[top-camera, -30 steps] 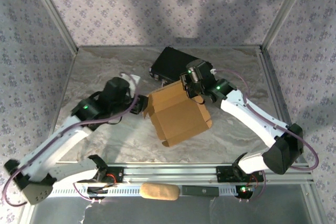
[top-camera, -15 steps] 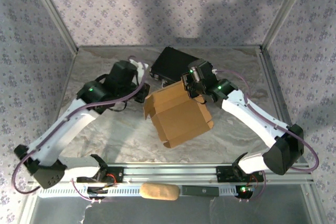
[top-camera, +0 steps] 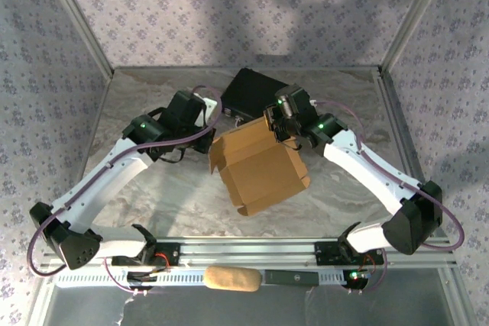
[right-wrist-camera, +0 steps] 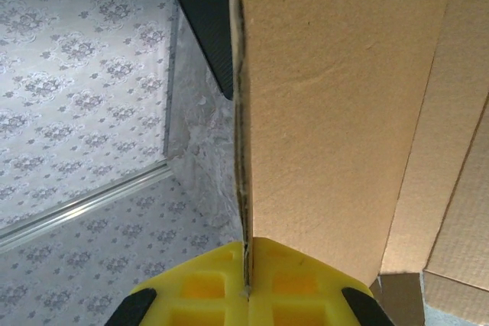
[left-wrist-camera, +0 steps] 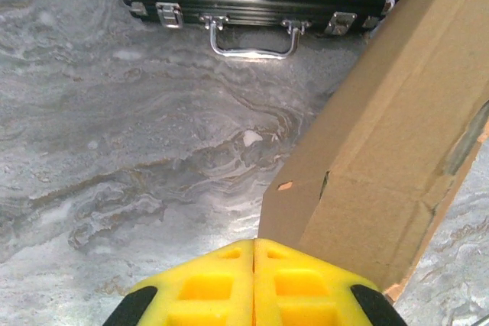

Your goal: Fold the paper box

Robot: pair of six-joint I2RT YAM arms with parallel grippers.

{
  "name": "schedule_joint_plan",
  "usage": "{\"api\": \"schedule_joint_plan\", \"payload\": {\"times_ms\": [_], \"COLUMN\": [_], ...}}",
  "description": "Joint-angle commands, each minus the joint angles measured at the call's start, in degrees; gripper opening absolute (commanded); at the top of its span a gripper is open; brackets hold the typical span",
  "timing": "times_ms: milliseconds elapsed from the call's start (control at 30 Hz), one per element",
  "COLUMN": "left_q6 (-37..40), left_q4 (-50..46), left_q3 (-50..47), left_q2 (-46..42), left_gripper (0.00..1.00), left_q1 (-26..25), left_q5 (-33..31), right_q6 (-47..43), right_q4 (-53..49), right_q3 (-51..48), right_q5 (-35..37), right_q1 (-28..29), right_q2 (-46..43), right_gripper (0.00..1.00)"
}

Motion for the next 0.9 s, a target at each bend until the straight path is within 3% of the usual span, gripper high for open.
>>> {"api": "schedule_joint_plan", "payload": {"times_ms": [0,267,333,400,533,867], "left_q6": [0.3,0.3,0.4,0.4,1.1,2.8], "left_q4": [1.5,2.2,2.2,2.1,2.2,1.5], "left_q3": [0.2,2.1,2.2,2.2,2.5,5.3], "left_q2": [-1.0,1.3,1.4,1.4,1.1,3.8], "left_gripper": [0.08,0.1,0.15,0.27,0.37,0.39], "left_q1": [-1.4,-5.3,-5.8,-6.2,-6.3,-7.2], "left_q5": [1.7,-1.8,-3.4,-5.0,-5.2,-0.3], "right_q6": [1.1,1.2,1.3,1.2,1.1,0.7], "right_q4": [0.3,0.5,0.5,0.4,0.4,1.4], "right_q3": [2.1,2.4,2.3,2.3,2.1,2.9], "right_q5": [-0.7,-0.9,-0.9,-1.1,-1.3,-5.5], "right_q1": [-0.3,-0.2,-0.3,-0.3,-0.3,-1.8], "right_q2": [0.3,0.7,0.7,0.7,0.7,1.9], "right_gripper": [0.0,0.0,0.0,0.0,0.0,0.0]}}
